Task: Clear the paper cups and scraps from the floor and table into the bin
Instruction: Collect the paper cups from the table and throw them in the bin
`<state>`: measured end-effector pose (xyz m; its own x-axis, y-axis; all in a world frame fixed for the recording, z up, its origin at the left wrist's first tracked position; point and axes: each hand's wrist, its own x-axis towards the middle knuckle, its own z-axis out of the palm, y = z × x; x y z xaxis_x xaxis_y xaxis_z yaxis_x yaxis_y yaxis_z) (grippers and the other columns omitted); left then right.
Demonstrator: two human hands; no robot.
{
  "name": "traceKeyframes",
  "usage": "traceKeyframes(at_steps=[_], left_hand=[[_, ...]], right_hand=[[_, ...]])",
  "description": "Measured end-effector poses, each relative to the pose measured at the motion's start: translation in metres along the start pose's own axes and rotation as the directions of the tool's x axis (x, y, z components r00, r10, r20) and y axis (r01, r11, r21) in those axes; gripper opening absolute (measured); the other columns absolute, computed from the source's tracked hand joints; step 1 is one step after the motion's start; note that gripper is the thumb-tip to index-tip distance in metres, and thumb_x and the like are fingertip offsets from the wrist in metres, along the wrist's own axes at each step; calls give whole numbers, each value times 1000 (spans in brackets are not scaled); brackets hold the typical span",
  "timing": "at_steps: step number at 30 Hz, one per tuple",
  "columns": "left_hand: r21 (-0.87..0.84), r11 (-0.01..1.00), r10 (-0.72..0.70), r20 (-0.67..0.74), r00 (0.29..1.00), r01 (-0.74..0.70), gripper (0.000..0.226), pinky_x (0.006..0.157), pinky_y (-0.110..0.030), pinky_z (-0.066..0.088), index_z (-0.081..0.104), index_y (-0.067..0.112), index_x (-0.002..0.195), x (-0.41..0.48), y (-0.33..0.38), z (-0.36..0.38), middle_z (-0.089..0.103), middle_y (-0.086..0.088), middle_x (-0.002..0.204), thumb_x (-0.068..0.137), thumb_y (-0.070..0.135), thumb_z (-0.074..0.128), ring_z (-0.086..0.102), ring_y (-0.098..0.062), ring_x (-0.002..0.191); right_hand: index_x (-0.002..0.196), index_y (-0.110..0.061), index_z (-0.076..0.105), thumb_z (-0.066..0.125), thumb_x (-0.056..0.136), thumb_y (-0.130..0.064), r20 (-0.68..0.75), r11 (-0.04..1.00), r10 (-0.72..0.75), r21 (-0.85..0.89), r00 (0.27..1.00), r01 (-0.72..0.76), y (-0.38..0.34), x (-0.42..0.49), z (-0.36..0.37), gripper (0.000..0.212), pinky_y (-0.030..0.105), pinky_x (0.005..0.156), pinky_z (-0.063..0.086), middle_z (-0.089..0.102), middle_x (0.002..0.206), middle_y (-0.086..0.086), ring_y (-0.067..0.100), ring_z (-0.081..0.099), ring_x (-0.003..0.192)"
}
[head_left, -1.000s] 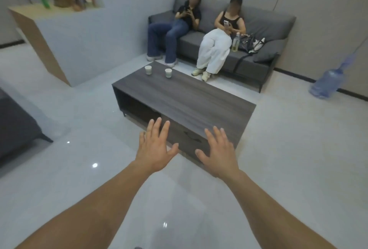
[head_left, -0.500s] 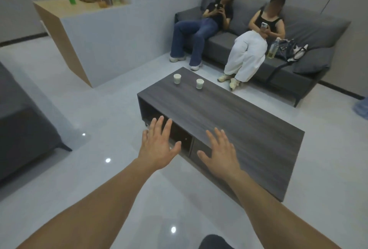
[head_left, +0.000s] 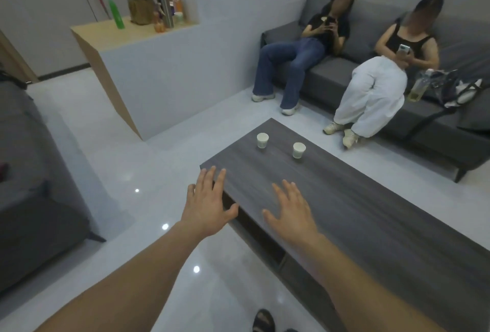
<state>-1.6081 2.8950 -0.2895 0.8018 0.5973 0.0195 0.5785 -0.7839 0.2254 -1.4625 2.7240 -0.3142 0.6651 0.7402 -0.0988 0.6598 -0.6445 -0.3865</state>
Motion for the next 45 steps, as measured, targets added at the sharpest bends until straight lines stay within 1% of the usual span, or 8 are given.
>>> traceKeyframes(at_steps=[9, 15, 21, 30, 34, 39, 42, 45], left_hand=[[-18, 1000, 0, 58, 998, 1, 94, 116, -47, 7, -4, 25, 151, 146, -52, 7, -6, 0, 160, 81, 64, 45, -10, -22, 146], [-59, 996, 77, 107, 991, -71, 94, 116, -45, 9, -2, 26, 151, 268, -90, 19, -4, 0, 160, 81, 65, 47, -8, -21, 146], [-84, 985, 169, 225, 960, -154, 95, 116, -45, 10, -3, 25, 151, 358, -116, 33, -5, -1, 160, 81, 63, 50, -6, -22, 147], [-134, 977, 205, 366, 908, -166, 106, 118, -39, 17, -6, 27, 151, 454, -129, 112, -2, 3, 159, 75, 61, 61, 2, -20, 146], [-163, 974, 211, 405, 890, -157, 107, 118, -34, 20, -2, 27, 151, 496, -130, 162, 5, 3, 159, 74, 61, 64, 7, -17, 146], [-211, 968, 219, 444, 869, -136, 108, 114, -29, 23, -1, 29, 150, 541, -126, 233, 10, 6, 157, 73, 62, 67, 13, -14, 144], [-240, 960, 243, 457, 856, -144, 108, 111, -25, 24, -1, 30, 150, 559, -121, 262, 14, 5, 156, 72, 61, 68, 18, -14, 142], [-277, 949, 267, 463, 845, -149, 109, 109, -22, 23, 3, 27, 151, 576, -110, 278, 20, 2, 155, 71, 54, 71, 23, -15, 141]], right_hand=[[155, -28, 10, 45, 93, -57, 57, 1000, 14, 2, 998, -14, -21, 168, -3, 76, 43, 121, 12, -2, 163, -1, 18, -7, 150], [155, -29, 10, 45, 94, -57, 81, 992, 123, -29, 989, -121, -33, 270, 12, 76, 44, 121, 13, -3, 163, -2, 19, -7, 150], [155, -29, 10, 48, 92, -57, 113, 969, 248, -40, 962, -245, -33, 343, 32, 78, 42, 119, 15, -1, 163, -1, 19, -3, 150], [154, -25, 12, 57, 90, -47, 200, 934, 352, -6, 915, -358, 36, 498, 95, 82, 41, 117, 23, 8, 161, 3, 25, 9, 148], [154, -24, 10, 59, 89, -42, 236, 920, 386, -29, 892, -391, 80, 571, 139, 83, 44, 117, 25, 3, 162, 5, 31, 6, 148], [153, -31, 9, 63, 87, -40, 234, 930, 367, -95, 900, -355, 126, 620, 197, 86, 48, 110, 33, -7, 161, 2, 35, 12, 144], [152, -31, 16, 61, 89, -41, 245, 937, 348, -71, 905, -341, 140, 631, 218, 79, 45, 108, 36, 9, 158, 8, 34, 26, 139], [150, -31, 26, 60, 87, -45, 225, 911, 363, 120, 904, -395, 141, 629, 220, 72, 38, 99, 43, 35, 142, 6, 30, 46, 123]])
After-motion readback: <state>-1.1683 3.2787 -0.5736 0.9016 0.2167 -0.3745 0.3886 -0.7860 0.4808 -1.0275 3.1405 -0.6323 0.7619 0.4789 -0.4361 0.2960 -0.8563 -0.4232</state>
